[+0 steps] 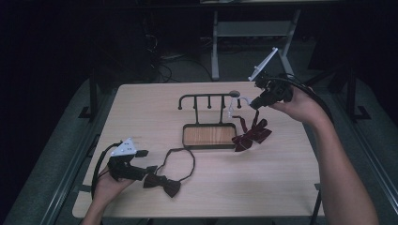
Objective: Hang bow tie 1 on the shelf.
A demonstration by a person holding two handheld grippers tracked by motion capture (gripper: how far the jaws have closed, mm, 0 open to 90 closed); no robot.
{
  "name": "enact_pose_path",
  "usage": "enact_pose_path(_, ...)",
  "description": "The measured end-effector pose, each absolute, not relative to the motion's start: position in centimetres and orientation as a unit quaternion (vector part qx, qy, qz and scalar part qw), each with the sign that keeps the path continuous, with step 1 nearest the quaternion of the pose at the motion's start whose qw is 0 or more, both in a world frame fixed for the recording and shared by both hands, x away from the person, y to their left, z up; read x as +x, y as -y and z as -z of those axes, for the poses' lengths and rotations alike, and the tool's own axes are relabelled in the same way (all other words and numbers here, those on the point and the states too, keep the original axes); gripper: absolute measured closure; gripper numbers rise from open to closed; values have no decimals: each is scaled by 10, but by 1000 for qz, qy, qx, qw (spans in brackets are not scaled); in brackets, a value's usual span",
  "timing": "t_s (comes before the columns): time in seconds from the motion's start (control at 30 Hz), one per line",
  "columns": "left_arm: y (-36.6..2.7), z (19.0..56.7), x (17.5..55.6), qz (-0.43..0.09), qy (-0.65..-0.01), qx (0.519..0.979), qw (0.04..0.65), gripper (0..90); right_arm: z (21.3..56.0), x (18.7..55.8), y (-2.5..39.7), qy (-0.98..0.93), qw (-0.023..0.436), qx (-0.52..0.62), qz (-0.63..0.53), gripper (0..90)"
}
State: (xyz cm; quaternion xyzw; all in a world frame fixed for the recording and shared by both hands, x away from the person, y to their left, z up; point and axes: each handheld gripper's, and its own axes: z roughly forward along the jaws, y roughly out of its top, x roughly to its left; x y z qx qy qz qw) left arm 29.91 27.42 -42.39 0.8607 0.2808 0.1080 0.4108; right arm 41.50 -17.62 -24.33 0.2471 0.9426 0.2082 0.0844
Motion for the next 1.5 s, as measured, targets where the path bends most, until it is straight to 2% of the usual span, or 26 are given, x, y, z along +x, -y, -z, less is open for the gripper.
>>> enact_pose_path(0.7, -274, 425, 299, -107, -281, 862, 409, 270, 261, 441, 173, -944, 66, 271, -177, 873)
enact_pose_path(1.5, -273, 425, 299, -108, -280, 863, 406, 270, 274, 438, 179, -944, 49, 265, -191, 809)
